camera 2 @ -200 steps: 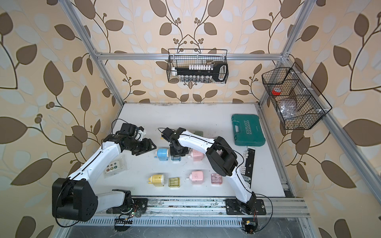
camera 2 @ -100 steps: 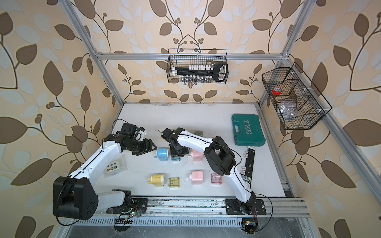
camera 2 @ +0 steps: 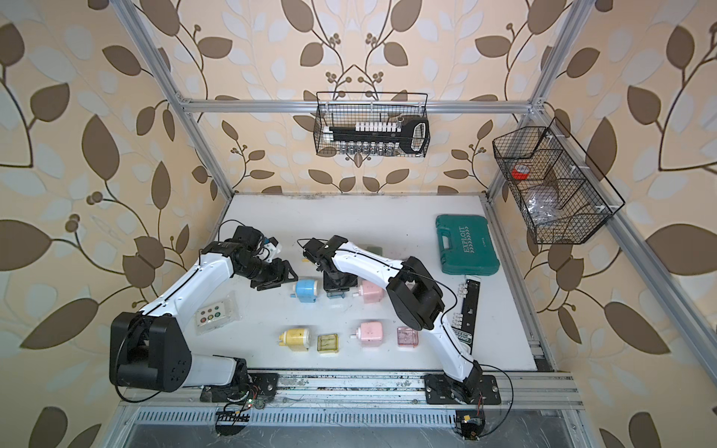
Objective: Put the tray back into the pencil sharpener
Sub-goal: Pick up the container from the center of the board.
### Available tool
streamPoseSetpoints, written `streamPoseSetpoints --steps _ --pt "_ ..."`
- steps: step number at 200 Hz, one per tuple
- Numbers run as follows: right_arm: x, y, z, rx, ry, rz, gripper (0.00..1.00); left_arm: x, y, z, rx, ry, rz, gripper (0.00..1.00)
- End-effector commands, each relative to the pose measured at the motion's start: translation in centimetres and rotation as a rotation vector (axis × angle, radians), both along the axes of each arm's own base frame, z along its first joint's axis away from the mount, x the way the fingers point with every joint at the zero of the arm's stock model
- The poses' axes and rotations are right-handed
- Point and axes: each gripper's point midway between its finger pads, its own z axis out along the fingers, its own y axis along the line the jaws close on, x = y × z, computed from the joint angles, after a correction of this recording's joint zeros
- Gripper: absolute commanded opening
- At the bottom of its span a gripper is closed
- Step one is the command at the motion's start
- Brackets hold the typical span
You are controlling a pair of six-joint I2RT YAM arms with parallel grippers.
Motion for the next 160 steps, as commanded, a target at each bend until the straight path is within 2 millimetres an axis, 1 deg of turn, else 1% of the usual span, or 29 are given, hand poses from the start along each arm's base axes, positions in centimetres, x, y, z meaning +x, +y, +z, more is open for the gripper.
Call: streamPoseSetpoints --steps 1,12,14,18,57,80,118,160 --pt "0.1 -0.6 2.2 0.007 -0.035 -0.06 0.0 -0.1 -0.6 1.2 -0.037 0.012 -0.063 0.69" --pt "0.1 -0.5 2.1 0.016 -0.036 -0.075 0.0 -0.1 -0.9 1.4 -0.053 0.016 -0.078 0.68" --pt "0.1 -0.5 2.2 0.018 -0.037 -0.077 0.0 0.0 -1.0 0.8 -0.056 0.041 -0.081 0.68" --pt "0.1 -0.5 2.2 0.022 -0.039 -0.08 0.0 0.0 -1.1 0.5 -0.062 0.055 -0.087 0.68" --pt "0.0 -0.9 2.7 0.039 -0.079 -0.132 0.0 0.1 -1.3 -0.8 -0.073 0.109 -0.12 0.67" --pt "-0.1 -0.9 2.9 0.037 -0.102 -0.15 0.0 0.5 -1.5 -1.3 -0.082 0.127 -0.123 0.67" --pt "-0.5 -0.6 2.3 0.036 -0.085 -0.154 0.0 1.1 -2.1 -1.7 -0.115 0.142 -0.137 0.65" --pt "-0.8 -0.5 1.6 0.032 -0.074 -0.159 0.0 0.8 -2.4 -2.7 -0.138 0.18 -0.144 0.63"
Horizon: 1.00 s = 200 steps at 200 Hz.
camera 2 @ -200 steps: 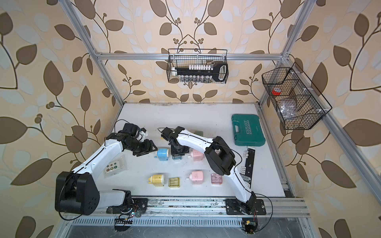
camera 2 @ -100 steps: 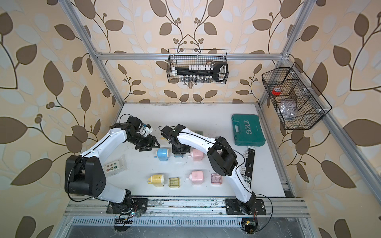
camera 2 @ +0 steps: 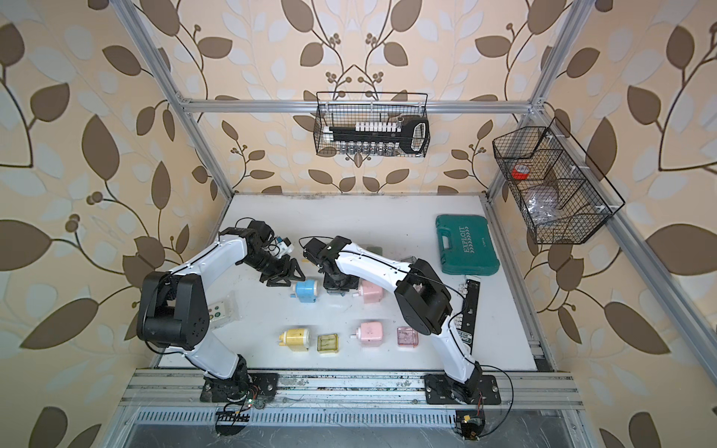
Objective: Put the tray back into the pencil sharpener
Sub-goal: Pick up the container from the center of the board, then close the container of the pencil sharpener.
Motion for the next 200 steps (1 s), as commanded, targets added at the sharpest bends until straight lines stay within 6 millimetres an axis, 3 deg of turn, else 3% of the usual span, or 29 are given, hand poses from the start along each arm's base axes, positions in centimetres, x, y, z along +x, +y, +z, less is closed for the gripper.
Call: streamPoseSetpoints --steps 1,75,200 --pt "-0.4 -0.1 -0.1 -0.011 -0.006 -0.016 0.0 0.0 -0.4 0.4 -0.041 0.008 -0.018 0.63" --pt "-0.7 0.4 -1.8 -0.029 0.023 -0.031 0.0 -0.4 -0.4 -0.9 -0.041 0.045 -0.023 0.59" --pt "-1.2 2.0 -3.0 -0.016 0.032 -0.02 0.0 -1.2 -0.1 -2.4 -0.024 0.08 -0.023 0.56"
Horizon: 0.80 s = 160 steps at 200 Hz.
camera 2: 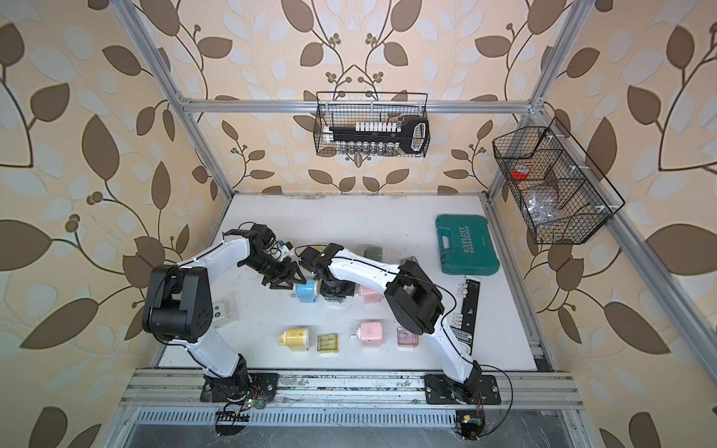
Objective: Put the tray back into the pencil sharpener
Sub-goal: Close the container of the pencil sharpener.
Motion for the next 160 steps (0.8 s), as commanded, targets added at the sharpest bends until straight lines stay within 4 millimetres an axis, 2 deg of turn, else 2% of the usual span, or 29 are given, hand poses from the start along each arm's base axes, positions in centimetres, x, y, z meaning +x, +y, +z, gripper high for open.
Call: streamPoseSetpoints --steps 1,160 --pt "-0.1 0.8 -0.4 0.008 0.0 -0.008 0.0 -0.8 0.3 -1.0 0.018 0.027 -0.02 0.56" --pt "-0.2 2.7 -0.6 0.037 -0.001 0.021 0.0 -1.0 0.6 -1.6 0.04 0.042 -0.025 0.55"
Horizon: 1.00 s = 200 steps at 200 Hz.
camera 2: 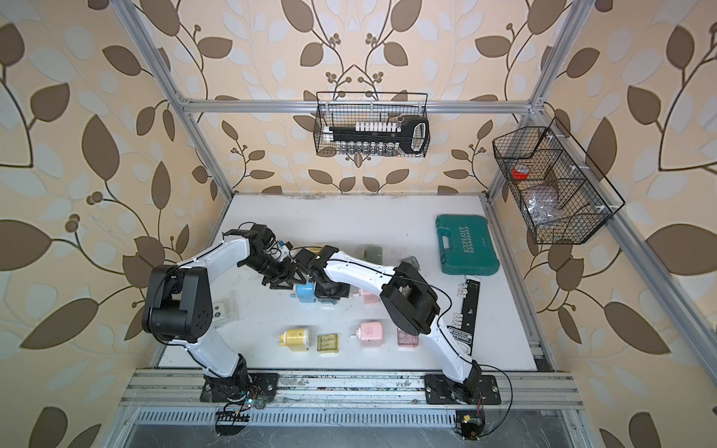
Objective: Put the tray back into the pencil sharpener
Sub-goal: Close the container of the pencil sharpener.
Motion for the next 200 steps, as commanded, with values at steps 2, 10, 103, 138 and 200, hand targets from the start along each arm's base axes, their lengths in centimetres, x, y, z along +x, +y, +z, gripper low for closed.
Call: streamPoseSetpoints --steps 2,10,103,138,200 --pt "0.0 0.8 -0.3 0.007 0.0 0.0 0.0 -0.9 0.6 -1.6 0.04 0.043 -0.022 0.55" --pt "0.0 0.8 -0.3 0.006 0.001 -0.001 0.0 -0.9 0.6 -1.6 0.043 0.043 -0.021 0.55" --pt "-0.2 0.9 -0.8 -0.014 0.012 -0.015 0.0 -0.9 0.9 -1.7 0.057 0.042 -0.018 0.55" --pt "-0.2 1.2 -1.0 -0.008 0.019 -0.01 0.0 -1.0 1.2 -1.9 0.069 0.049 -0.013 0.54" --pt "0.2 1.8 -0.3 0.024 -0.007 -0.005 0.0 -1.1 1.7 -2.4 0.096 0.064 -0.011 0.53"
